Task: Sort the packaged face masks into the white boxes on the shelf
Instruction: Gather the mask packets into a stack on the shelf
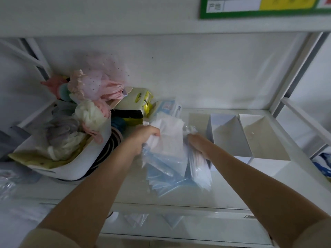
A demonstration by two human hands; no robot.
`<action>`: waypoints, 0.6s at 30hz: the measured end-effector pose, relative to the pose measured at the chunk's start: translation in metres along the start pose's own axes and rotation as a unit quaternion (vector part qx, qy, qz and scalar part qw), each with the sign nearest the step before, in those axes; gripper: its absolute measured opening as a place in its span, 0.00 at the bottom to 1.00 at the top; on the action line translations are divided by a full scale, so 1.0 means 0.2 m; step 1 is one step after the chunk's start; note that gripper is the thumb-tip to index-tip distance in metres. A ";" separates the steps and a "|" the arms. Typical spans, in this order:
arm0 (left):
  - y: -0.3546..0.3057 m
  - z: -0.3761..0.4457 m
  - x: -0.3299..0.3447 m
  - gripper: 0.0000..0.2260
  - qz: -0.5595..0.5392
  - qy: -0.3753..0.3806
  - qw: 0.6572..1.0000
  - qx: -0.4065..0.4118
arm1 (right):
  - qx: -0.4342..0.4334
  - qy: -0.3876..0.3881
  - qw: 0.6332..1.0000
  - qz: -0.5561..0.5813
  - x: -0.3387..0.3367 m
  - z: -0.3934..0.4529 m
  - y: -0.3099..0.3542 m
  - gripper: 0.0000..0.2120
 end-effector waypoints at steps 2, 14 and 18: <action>-0.03 -0.01 -0.04 0.16 -0.034 0.010 0.999 0.017 | -0.027 -0.029 0.998 0.041 -0.02 0.00 0.05 0.22; -0.26 0.00 -0.18 0.06 -0.203 -0.142 0.966 0.074 | -0.006 0.063 0.975 0.214 -0.08 -0.03 0.08 0.29; -0.30 0.02 -0.09 0.03 -0.206 -0.062 0.973 0.082 | -0.010 0.147 0.903 0.404 -0.13 -0.06 0.24 0.31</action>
Point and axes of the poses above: each hand's wrist, its own z-axis towards the middle knuckle, its own x-axis out of the palm, y = z × x, the point moved 3 cm from there along z, towards the middle knuckle, and after that the axes turned 10 degrees about z, right-handed, at the moved point
